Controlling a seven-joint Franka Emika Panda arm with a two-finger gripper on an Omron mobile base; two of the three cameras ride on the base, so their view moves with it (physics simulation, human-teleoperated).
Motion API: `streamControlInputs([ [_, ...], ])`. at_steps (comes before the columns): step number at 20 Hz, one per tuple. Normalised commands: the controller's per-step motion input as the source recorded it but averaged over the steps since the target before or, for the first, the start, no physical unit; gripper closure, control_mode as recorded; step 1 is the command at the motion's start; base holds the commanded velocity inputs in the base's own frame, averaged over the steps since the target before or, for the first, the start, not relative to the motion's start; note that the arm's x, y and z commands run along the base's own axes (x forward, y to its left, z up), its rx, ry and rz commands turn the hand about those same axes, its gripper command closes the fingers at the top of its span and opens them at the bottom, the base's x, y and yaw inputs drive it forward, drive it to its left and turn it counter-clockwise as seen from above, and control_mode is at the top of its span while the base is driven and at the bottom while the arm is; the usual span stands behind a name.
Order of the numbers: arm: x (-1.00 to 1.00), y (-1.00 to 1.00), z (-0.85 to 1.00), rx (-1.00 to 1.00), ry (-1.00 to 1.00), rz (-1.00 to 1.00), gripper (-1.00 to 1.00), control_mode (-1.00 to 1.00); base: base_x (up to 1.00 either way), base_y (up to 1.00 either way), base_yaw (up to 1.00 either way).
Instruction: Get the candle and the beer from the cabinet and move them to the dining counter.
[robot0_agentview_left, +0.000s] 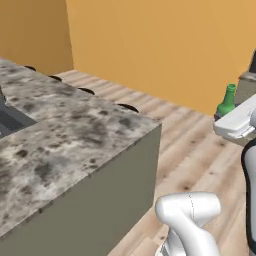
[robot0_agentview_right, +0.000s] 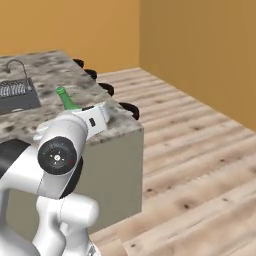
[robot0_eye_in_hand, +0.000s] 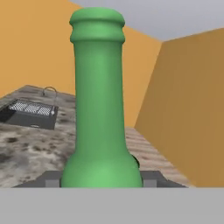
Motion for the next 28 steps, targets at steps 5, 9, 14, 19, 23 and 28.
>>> streamControlInputs([
  [5, 0.00, 0.00, 0.00, 0.00, 0.00, 0.00, 1.00, 1.00, 0.55, -0.39, 0.50],
  [9, 0.00, 0.00, 0.00, 0.00, 0.00, 0.00, 1.00, 1.00, 0.55, -0.37, 0.50],
  [14, 0.00, 0.00, 0.00, 0.00, 0.00, 0.00, 1.00, 1.00, 0.55, -0.35, 0.51],
  [19, 0.00, 0.00, 0.00, 0.00, 0.00, 0.00, 1.00, 1.00, 0.55, -0.36, 0.51],
  [23, 0.00, 0.00, 0.00, 0.00, 0.00, 0.00, 1.00, 1.00, 0.57, -0.41, 0.49],
  [28, 0.00, 0.00, 0.00, 0.00, 0.00, 0.00, 1.00, 1.00, 0.56, -0.48, 0.46],
])
